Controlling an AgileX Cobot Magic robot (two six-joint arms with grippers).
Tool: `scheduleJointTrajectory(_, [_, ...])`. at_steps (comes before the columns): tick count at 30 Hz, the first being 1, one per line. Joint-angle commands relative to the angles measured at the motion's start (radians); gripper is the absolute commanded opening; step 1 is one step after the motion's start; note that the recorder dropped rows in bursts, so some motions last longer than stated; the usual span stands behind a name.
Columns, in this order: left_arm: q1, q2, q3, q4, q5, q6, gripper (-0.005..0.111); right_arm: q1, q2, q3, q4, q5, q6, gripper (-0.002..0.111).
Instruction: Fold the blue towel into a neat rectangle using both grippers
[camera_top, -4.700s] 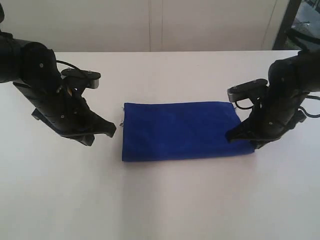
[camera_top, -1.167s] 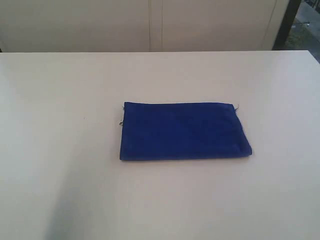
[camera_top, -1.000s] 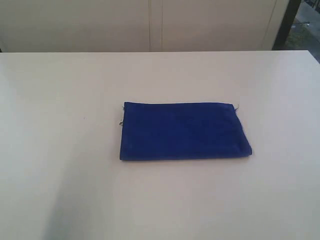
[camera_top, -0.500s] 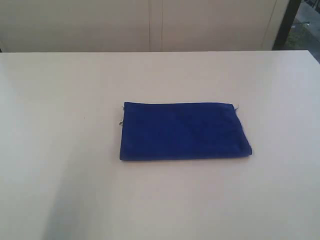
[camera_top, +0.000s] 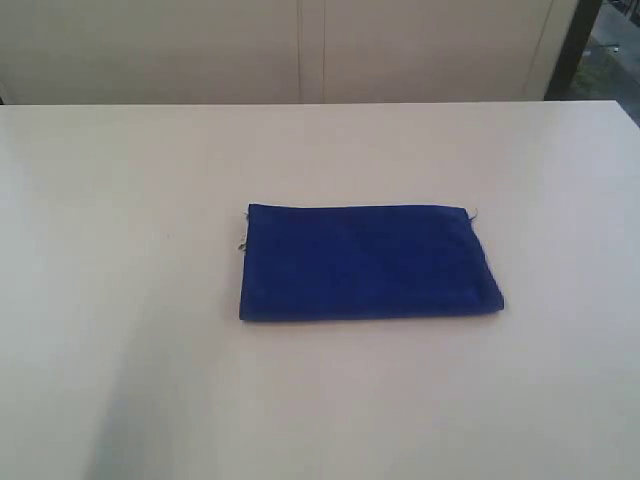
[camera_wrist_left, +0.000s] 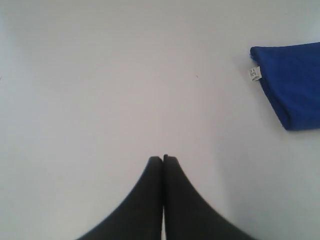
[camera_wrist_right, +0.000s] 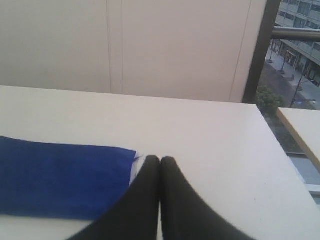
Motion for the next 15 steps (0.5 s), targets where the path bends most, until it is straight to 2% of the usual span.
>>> scheduleJointTrajectory(1, [0.004,-0.007,0.003,-0.01,0.007,0.002,0.0,-0.005,-0.015,0.095,-0.006,-0.034,-0.008,0.0])
scheduleJointTrajectory(4, [0.004,-0.005,0.003,-0.01,0.005,0.003,0.0,-0.005,-0.015,0.144,-0.006,-0.032,-0.008,0.0])
scheduleJointTrajectory(9, [0.004,-0.005,0.003,-0.01,0.005,0.003,0.0,-0.005,-0.015,0.206,-0.006,-0.161,-0.008,0.0])
scheduleJointTrajectory(15, [0.004,-0.005,0.003,-0.01,0.005,0.003,0.0,-0.005,-0.015,0.259,-0.006,-0.165,-0.008,0.0])
